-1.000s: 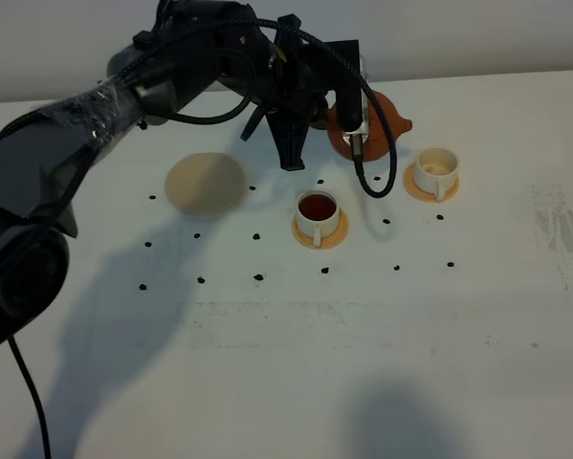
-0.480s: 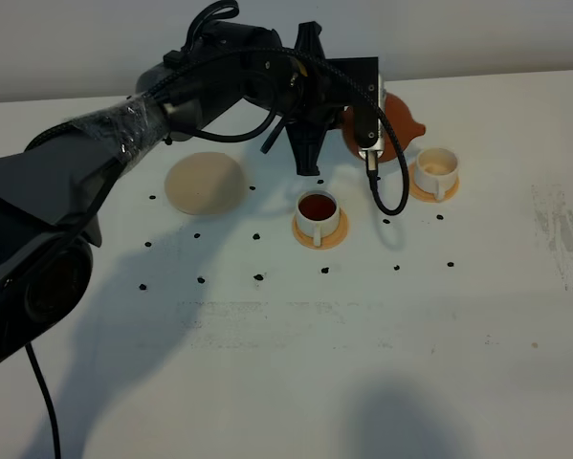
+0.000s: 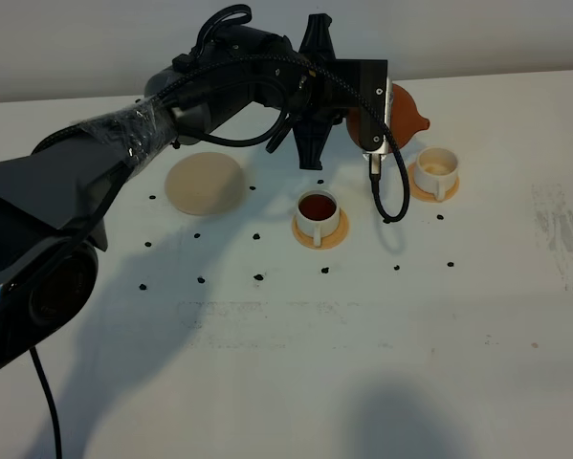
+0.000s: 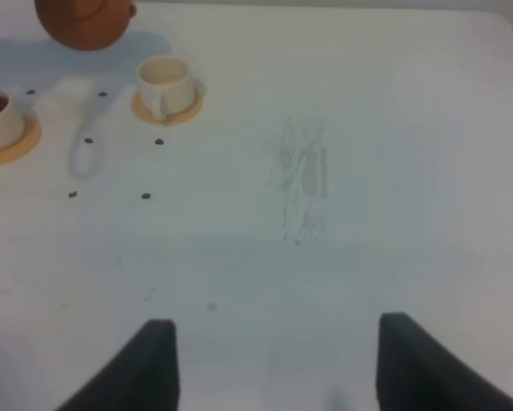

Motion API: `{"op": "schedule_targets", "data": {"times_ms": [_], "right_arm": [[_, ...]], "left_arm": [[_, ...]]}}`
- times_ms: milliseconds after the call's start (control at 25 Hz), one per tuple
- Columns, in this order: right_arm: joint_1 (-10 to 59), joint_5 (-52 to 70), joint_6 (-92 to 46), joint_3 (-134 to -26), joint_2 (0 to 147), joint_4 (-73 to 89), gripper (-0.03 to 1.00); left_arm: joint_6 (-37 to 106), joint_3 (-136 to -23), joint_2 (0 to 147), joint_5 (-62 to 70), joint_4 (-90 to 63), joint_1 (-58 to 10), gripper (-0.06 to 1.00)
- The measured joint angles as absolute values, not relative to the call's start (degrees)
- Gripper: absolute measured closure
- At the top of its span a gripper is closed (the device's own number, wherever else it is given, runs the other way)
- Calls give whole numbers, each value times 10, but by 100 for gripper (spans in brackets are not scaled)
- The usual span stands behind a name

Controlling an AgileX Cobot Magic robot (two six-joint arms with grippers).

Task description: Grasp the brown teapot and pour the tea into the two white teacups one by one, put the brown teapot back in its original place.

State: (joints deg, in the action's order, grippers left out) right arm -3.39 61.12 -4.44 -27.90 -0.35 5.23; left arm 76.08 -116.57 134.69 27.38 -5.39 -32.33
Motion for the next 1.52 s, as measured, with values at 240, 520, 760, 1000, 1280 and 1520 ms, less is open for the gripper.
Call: {"op": "schedule_targets", "data": {"times_ms": [240,520,760,1000,1280,1520], "right_arm": [[-34,611,-44,-279,-4,52,45],[-34,611,-44,-279,-4,52,45],[-34,611,-44,-279,-4,52,45],[-34,611,-44,-279,-4,52,45],[-34,611,-44,-279,-4,52,45],[-34,611,-44,-279,-4,52,45]], "left_arm": [[760,-1166,1350,266,-38,-331,84],[760,-1166,1355,261,-15,-334,84],[759,-1166,1363,248,6,-340,84],[759,-1166,1370,233,25,-346,84],[760,-1166,1374,227,63,-349,84],[760,-1166,1374,214,85,-354,84]]}}
